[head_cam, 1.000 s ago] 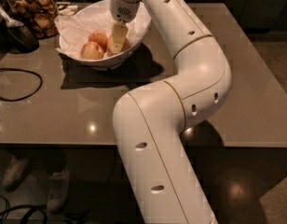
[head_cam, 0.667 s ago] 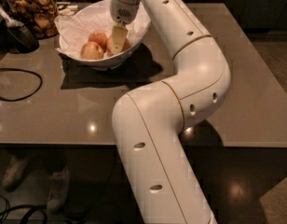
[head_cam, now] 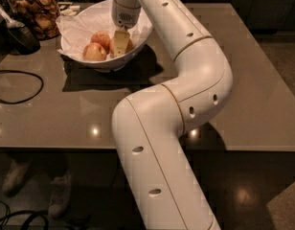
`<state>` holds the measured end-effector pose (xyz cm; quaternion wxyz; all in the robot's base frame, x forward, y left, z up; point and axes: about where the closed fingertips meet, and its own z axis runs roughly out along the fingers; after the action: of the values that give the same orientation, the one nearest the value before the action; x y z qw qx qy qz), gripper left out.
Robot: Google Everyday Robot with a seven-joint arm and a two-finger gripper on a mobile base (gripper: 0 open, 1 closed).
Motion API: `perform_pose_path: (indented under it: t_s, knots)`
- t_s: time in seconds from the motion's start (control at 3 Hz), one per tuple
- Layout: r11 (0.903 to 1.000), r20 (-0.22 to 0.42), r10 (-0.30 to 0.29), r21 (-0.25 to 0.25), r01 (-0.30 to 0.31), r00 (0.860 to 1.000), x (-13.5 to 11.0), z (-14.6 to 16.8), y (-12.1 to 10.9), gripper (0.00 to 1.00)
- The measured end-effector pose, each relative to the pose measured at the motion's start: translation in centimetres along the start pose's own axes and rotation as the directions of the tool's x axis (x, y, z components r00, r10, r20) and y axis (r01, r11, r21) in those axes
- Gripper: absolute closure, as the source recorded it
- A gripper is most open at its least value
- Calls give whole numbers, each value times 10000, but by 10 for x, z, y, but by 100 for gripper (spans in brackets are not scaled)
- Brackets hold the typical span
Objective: Pick apple from white bowl
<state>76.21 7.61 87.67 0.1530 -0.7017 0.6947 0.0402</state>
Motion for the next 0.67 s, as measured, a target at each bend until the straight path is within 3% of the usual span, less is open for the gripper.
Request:
perform_pose_path:
  t_s: [0.67]
  knots:
    - [9999, -170, 39, -118, -41, 9998, 0, 5, 2, 34]
